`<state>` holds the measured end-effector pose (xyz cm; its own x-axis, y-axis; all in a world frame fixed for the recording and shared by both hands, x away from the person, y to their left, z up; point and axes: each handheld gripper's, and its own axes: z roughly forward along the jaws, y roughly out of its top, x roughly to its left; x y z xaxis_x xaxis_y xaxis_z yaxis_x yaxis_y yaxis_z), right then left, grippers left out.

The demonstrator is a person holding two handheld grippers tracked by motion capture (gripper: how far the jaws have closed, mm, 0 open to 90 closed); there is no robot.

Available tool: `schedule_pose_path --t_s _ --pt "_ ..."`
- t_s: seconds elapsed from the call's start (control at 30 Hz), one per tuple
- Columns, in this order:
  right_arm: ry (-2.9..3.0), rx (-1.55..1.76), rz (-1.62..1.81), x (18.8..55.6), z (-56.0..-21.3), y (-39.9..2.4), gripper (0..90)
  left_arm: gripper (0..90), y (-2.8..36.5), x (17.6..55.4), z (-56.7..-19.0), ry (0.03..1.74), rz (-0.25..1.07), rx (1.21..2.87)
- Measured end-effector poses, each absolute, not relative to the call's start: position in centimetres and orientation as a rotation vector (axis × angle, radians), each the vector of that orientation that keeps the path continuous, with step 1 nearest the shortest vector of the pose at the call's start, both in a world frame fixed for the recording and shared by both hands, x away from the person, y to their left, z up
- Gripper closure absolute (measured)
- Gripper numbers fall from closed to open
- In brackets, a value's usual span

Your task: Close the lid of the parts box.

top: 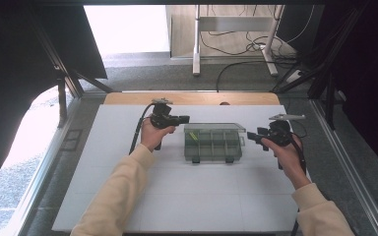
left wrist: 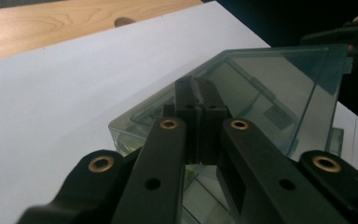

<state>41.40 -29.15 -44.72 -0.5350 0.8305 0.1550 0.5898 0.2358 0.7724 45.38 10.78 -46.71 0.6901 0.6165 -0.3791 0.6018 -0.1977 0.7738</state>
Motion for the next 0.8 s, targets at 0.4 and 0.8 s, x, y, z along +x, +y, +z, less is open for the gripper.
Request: schedule_pose_path --t_s 0.4,0.8 --pt "2.314 1.193 1.303 42.3 -44.5 -25.3 89.5 89.8 10.6 44.0 -48.6 0.928 -0.034 1.934" --pt "2.401 1.169 1.265 42.0 -46.6 -24.1 89.8 89.8 9.7 42.6 -49.9 0.899 -0.046 1.968"
